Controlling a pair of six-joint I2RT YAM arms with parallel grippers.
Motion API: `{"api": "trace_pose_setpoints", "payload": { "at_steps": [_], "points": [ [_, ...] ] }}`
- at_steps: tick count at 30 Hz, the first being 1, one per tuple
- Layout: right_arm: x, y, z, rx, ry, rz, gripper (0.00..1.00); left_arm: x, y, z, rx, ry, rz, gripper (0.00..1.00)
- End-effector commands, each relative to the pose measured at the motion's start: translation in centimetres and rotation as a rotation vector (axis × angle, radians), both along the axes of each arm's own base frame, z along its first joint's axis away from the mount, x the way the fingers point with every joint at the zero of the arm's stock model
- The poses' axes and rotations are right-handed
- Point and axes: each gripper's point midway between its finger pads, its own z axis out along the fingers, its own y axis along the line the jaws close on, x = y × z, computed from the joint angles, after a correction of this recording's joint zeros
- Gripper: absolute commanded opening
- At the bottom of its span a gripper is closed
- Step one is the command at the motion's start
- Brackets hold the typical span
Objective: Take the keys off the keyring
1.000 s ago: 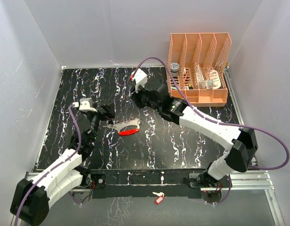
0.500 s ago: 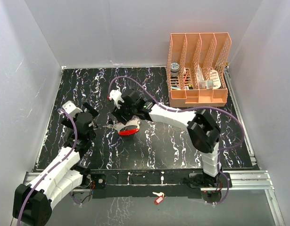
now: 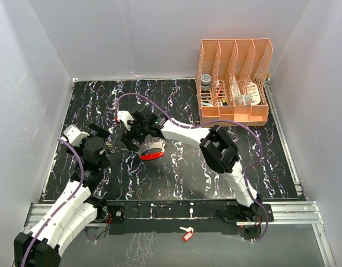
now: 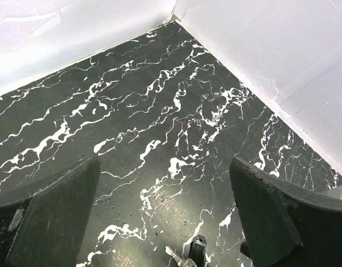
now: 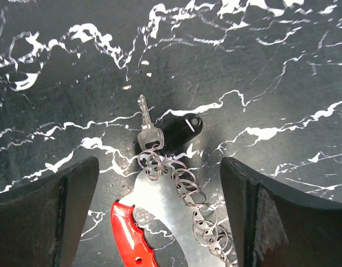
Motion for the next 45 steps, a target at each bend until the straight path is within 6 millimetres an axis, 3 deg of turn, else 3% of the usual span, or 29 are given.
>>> {"api": "trace_pose_setpoints", "payload": {
  "at_steps": [1,22,37,45],
  "points": [
    [-0.3,1.4,0.3,0.031,-0.004,0.065,0.97,-0.6,0.9,0.5,-0.002,-0.011,0.048,0.99],
    [-0.1,4.2,-2.7,0.110,0.096,0.056,0.96,-1.2,1.4,1.8,-0.016,-0.046,0.070,0.99],
    [0.5,2.4,-5.5,0.033,0.083,-0.038,0.93,-1.1,1.0,1.8,-0.035,-0.066,0.042,0.99],
    [-0.4,0.7,-7.2,-0.028,0.124,-0.068,0.80,-1.2,1.0,1.7,-0.045,-0.082,0.041,0.99]
  ]
}}
